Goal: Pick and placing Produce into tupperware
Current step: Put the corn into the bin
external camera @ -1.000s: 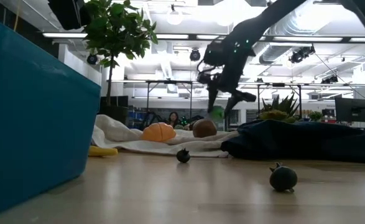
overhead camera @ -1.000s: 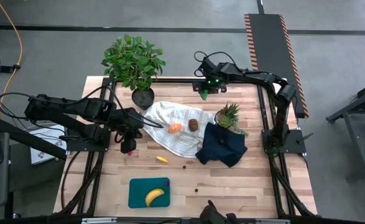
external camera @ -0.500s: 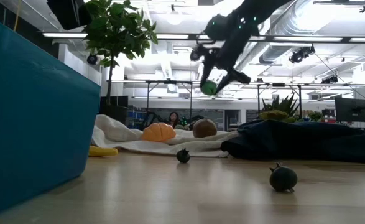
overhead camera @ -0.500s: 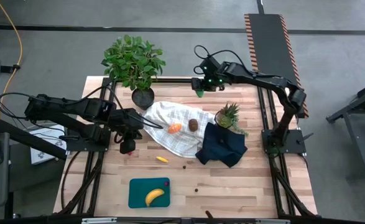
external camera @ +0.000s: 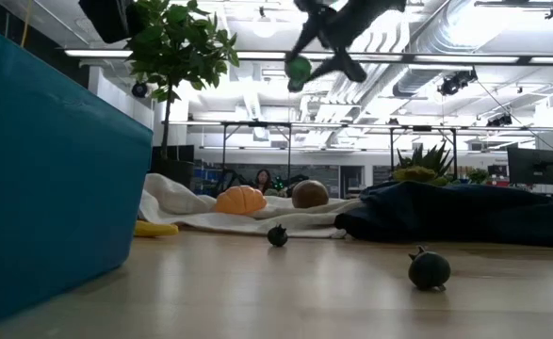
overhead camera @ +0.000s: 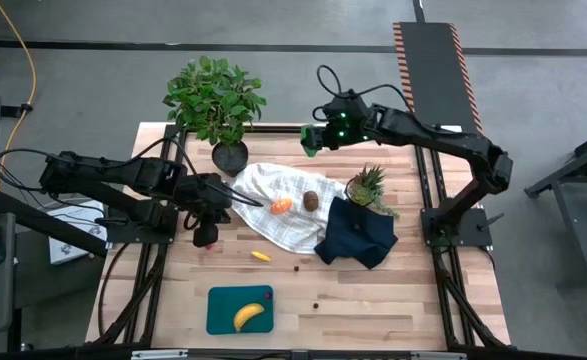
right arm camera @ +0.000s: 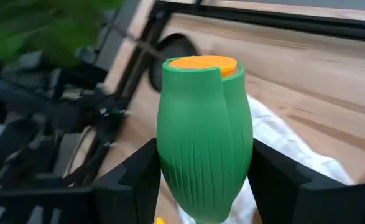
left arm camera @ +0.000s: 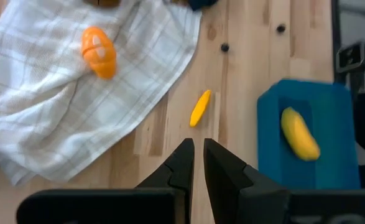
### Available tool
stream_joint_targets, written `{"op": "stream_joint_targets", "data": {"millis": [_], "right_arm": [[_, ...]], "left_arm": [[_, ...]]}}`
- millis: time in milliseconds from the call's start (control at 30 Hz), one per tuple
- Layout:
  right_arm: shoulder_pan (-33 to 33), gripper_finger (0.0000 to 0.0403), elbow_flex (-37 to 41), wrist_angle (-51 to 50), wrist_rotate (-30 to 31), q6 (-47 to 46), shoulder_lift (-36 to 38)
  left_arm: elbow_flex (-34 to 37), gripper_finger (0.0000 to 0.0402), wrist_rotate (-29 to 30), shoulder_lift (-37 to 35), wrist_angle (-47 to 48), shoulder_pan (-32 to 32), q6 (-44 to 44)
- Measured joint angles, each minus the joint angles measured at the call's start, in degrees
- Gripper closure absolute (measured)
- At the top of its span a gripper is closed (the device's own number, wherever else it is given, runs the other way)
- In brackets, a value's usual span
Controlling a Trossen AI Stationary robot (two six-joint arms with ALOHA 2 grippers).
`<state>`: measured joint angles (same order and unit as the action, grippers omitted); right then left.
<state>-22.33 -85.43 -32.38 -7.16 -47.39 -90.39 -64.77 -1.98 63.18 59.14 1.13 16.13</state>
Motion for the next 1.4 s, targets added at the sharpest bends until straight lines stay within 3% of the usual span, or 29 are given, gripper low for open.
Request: {"op": "stream_joint_targets", "data": {"millis": [500,733,933,1167,1267,1400], "right_arm": [[16.33,0.0222,0.00,-2.33,-2.54,7.54,7.57],[26.97,0.0222,0.00,-2.45,-2.95,13.03,8.32],[33.09,0.0222,0.00,7.77,4.57,17.21,8.32],[34.14,0.0222,0.00,18.21,5.46,19.35,8.32],[34.14,0.0222,0.00,18.45,5.46,19.38,8.30],[34.14,0.0222,0.00,18.49,5.46,19.32,8.32]], "left_arm": [[0.00,0.0376,-2.19,0.00,-9.13,0.00,12.47],[0.00,0.0376,-7.53,0.04,-24.98,0.00,22.18],[-0.02,0.0376,-8.16,0.91,-37.84,0.00,25.72],[0.02,0.0375,-10.11,3.09,-43.99,0.39,24.71],[0.02,0.0354,-10.01,4.40,-46.67,1.70,23.56],[0.00,0.0279,-8.99,5.75,-49.73,3.23,22.47]]}}
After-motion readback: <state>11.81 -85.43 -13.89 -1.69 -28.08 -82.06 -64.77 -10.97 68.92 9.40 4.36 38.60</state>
